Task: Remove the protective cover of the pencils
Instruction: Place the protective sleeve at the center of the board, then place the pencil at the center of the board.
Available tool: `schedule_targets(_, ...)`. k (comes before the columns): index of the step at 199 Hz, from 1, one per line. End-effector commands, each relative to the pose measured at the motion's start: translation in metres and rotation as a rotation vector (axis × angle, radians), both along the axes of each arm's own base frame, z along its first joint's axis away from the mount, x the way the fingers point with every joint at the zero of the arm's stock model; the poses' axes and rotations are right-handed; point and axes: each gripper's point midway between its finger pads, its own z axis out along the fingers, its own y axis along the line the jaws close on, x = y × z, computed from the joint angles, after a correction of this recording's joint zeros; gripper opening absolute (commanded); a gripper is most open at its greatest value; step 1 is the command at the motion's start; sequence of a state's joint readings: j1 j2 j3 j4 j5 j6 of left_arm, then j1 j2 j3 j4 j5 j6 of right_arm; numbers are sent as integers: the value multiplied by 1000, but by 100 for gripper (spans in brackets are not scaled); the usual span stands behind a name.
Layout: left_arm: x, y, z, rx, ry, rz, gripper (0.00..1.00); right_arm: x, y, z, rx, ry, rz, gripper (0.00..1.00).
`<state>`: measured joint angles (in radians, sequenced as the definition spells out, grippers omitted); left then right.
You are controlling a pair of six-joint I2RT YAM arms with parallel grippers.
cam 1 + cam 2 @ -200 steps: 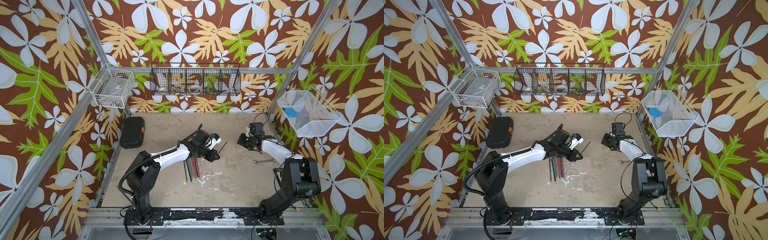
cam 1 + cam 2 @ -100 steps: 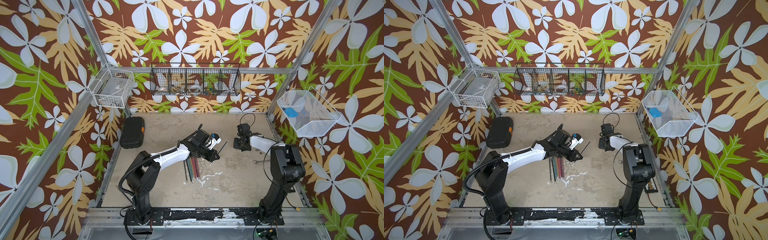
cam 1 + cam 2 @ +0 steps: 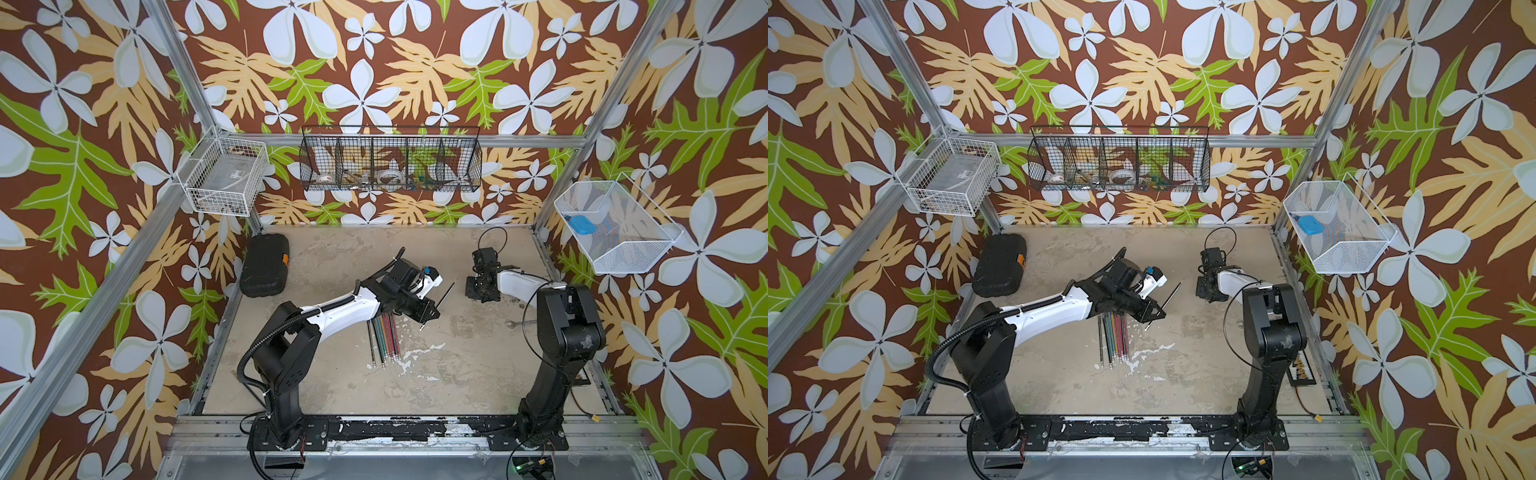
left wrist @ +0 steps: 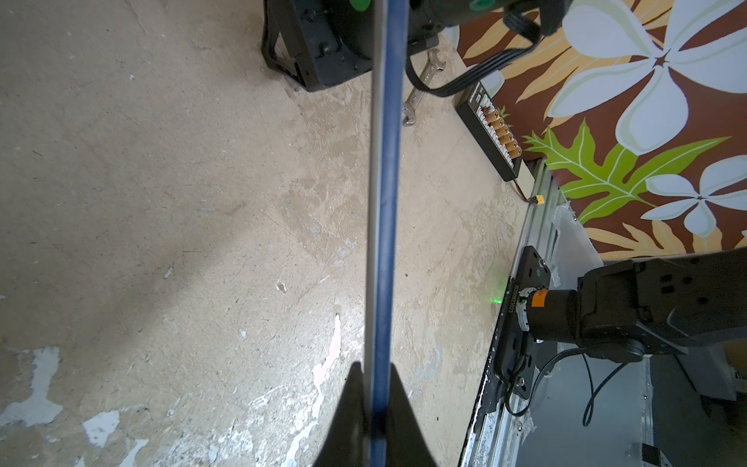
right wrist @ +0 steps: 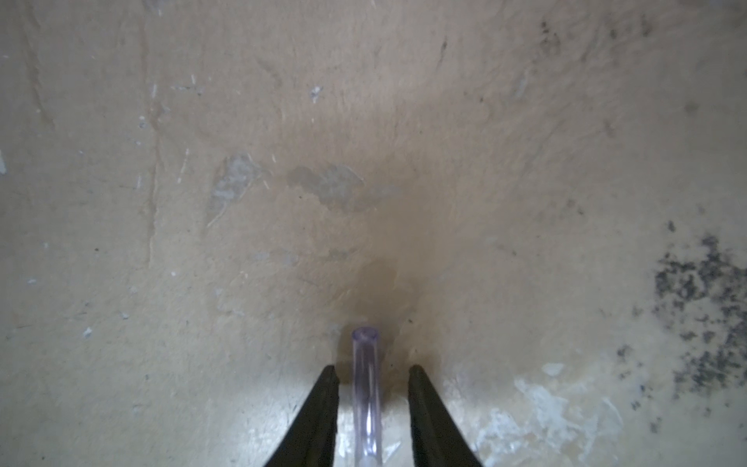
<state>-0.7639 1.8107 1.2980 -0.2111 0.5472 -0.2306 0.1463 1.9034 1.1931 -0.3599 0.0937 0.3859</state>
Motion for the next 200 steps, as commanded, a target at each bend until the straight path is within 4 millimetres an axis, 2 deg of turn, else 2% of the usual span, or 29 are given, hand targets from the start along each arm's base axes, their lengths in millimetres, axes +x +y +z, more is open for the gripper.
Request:
schedule_targets(1, 2, -1, 3, -3, -15, -7, 0, -1, 4, -2, 20, 8, 11, 34)
schedule_targets(84, 2, 0, -1, 7, -12, -3, 0, 0, 9, 7, 46, -8, 22, 34)
schedule_targets(117, 5, 1, -17, 37, 15, 14, 0, 3, 4, 28, 26, -53, 13, 37)
schedule_targets(141, 21, 11, -37, 112, 8, 119, 0, -3, 1, 47, 13, -96, 11, 40)
schedule_targets(170, 32, 21, -58, 182, -1, 186, 0, -29, -3, 73, 21, -165, 15, 39)
schedule_targets(200, 38, 20, -80, 234, 20, 201, 0, -77, 7, 86, 121, -248, 66, 39)
